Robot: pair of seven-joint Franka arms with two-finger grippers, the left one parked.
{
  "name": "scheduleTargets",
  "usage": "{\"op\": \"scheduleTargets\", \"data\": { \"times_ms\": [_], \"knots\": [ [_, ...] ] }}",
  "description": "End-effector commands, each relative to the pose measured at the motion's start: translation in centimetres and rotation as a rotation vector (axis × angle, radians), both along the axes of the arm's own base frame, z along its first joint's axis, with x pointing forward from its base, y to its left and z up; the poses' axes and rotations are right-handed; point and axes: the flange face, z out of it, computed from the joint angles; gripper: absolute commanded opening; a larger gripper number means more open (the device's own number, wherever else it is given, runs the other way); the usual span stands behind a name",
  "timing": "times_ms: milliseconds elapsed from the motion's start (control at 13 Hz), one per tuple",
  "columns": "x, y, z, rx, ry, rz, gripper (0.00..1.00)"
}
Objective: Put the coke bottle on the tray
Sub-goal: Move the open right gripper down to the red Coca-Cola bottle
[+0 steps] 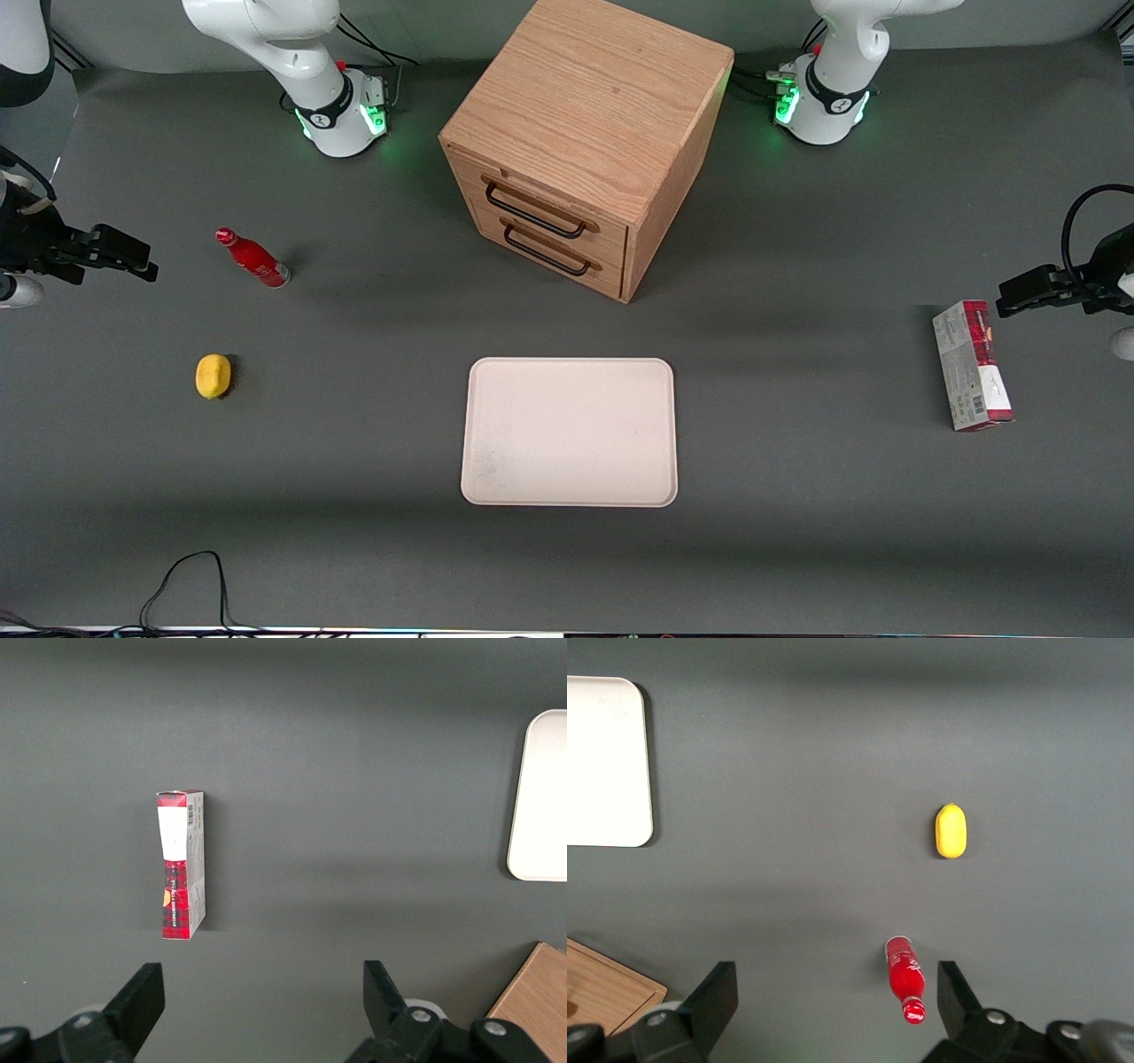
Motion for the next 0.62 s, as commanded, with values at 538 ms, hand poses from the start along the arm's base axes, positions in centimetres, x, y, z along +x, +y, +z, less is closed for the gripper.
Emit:
{"op": "scheduleTargets", "data": {
  "times_ms": [538],
  "knots": [
    [-5.4, -10.1, 1.5, -0.008, 0.035, 0.044, 1.0]
  ]
}}
